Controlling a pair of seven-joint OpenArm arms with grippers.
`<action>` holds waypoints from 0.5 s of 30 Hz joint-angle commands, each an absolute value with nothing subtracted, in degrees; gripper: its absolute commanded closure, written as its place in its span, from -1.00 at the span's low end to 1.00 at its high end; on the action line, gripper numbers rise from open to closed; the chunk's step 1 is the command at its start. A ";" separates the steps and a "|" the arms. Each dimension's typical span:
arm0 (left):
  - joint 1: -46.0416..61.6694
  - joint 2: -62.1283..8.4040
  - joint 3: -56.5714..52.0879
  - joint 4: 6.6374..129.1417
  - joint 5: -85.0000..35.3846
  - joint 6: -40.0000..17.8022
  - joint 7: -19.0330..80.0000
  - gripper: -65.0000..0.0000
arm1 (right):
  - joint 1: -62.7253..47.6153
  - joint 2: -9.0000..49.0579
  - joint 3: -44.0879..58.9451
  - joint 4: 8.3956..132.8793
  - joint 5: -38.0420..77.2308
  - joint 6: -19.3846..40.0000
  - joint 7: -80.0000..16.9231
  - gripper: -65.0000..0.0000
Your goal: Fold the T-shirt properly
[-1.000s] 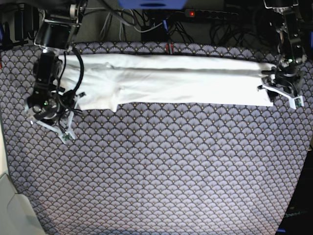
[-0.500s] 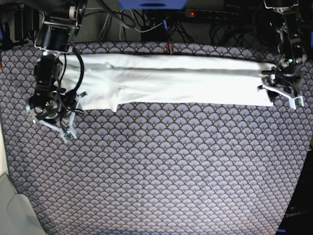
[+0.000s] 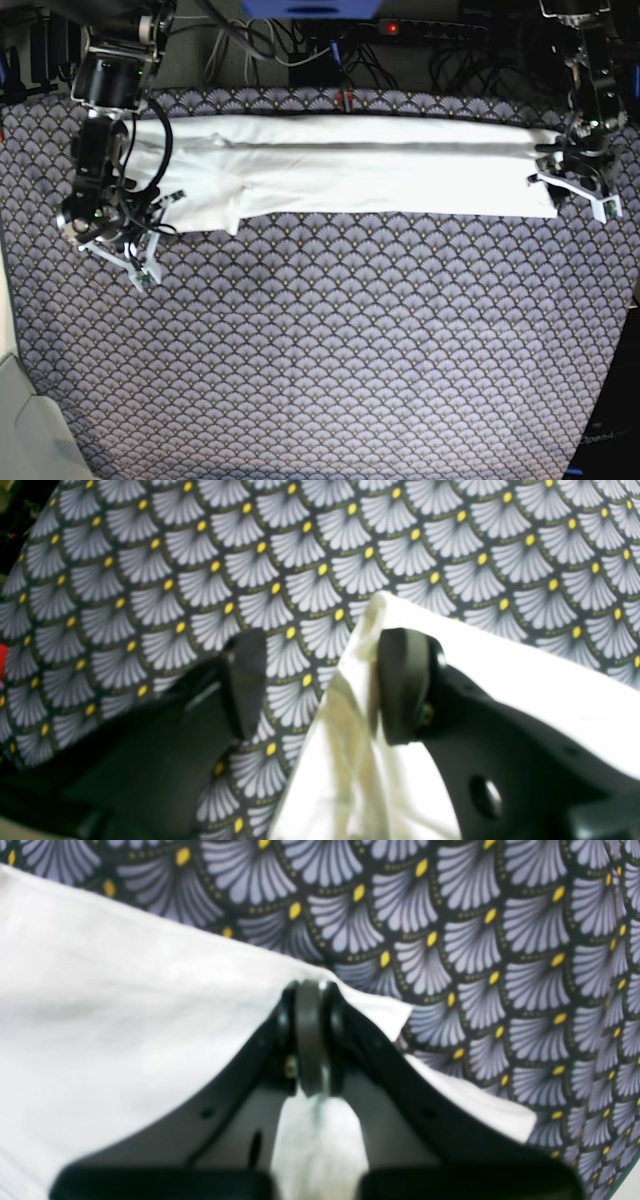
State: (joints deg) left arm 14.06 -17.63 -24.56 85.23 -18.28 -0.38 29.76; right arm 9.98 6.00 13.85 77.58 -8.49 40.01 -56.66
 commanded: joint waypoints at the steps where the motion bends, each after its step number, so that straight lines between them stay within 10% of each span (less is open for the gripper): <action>1: 13.58 -18.59 -25.01 86.37 -18.24 -0.31 28.18 -0.07 | 9.89 6.11 13.76 76.97 -9.80 40.00 -58.42 1.00; 15: 12.88 -18.59 -25.01 86.11 -18.24 -0.31 28.35 -0.07 | 5.14 6.81 13.85 93.76 -9.98 40.00 -59.12 1.00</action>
State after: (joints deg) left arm 13.28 -17.65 -24.60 85.23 -18.31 -0.23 29.71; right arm 4.56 6.46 13.74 92.88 -10.07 40.23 -59.35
